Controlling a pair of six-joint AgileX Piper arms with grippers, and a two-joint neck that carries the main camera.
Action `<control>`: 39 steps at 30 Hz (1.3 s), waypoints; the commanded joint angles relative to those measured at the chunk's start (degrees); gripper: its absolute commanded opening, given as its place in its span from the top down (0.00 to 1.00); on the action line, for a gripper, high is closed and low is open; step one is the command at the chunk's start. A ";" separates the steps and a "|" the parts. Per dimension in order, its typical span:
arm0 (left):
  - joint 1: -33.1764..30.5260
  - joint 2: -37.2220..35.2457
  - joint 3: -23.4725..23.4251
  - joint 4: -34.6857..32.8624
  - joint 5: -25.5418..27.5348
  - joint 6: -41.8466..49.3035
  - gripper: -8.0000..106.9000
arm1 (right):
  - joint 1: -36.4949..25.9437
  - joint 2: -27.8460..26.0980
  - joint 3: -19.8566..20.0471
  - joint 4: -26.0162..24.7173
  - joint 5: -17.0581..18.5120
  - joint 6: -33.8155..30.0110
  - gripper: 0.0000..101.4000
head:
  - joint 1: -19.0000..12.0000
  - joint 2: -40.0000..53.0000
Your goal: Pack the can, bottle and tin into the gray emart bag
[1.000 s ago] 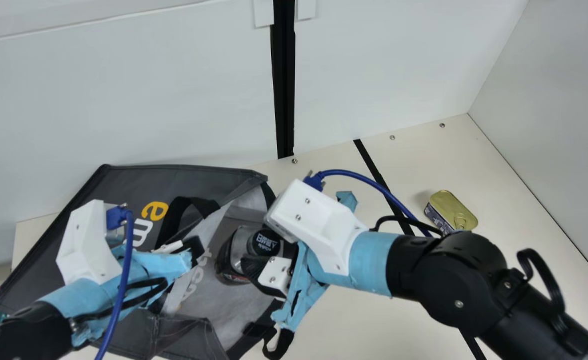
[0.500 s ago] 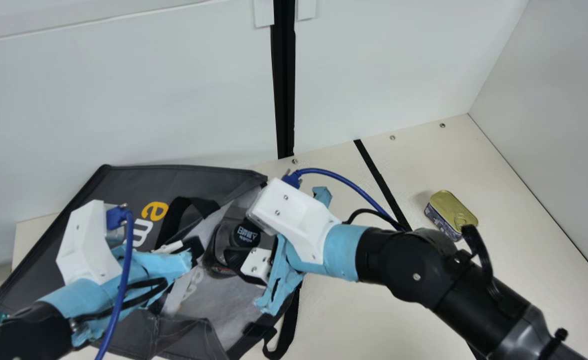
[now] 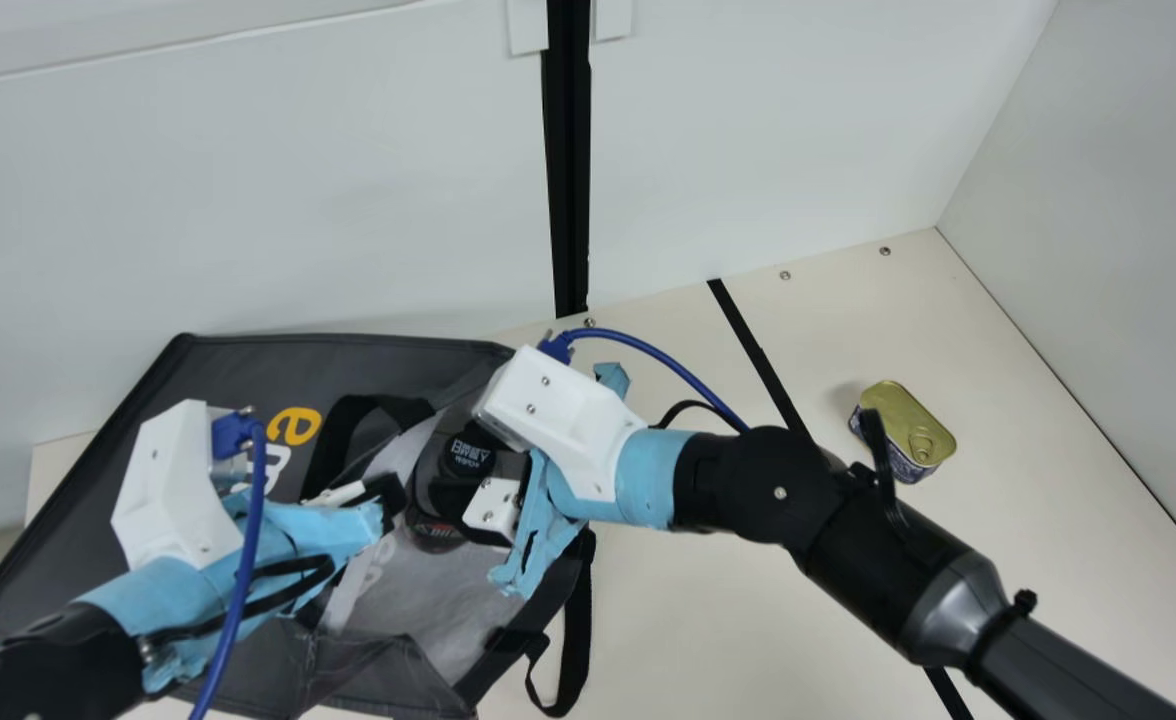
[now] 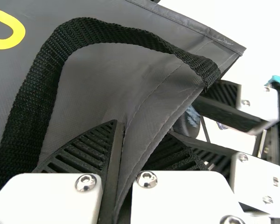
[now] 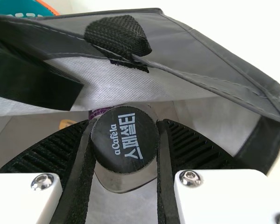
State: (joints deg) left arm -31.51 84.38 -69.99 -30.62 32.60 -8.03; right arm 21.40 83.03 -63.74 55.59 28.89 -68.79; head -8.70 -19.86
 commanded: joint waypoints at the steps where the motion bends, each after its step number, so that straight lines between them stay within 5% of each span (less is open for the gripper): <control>1: 0.00 0.00 0.00 0.00 0.00 0.00 0.84 | -0.12 0.77 0.26 2.69 0.76 -2.96 1.00 | -1.30 -0.14; 18: 0.00 0.00 0.00 0.00 0.00 0.00 0.84 | 0.21 6.25 1.30 14.84 1.56 -14.22 1.00 | -1.30 -0.14; 33: 0.00 0.00 0.00 0.00 0.00 0.00 0.84 | 2.31 10.73 0.37 19.64 1.56 -18.84 1.00 | -1.30 -0.14; 39: 0.00 0.00 0.00 0.00 0.00 0.00 0.84 | 2.49 11.38 0.24 20.16 1.55 -19.67 0.80 | -1.30 -0.14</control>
State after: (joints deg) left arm -31.51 84.38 -69.99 -30.62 32.60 -8.03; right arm 23.88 94.42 -63.47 75.76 30.35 -88.48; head -8.70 -19.95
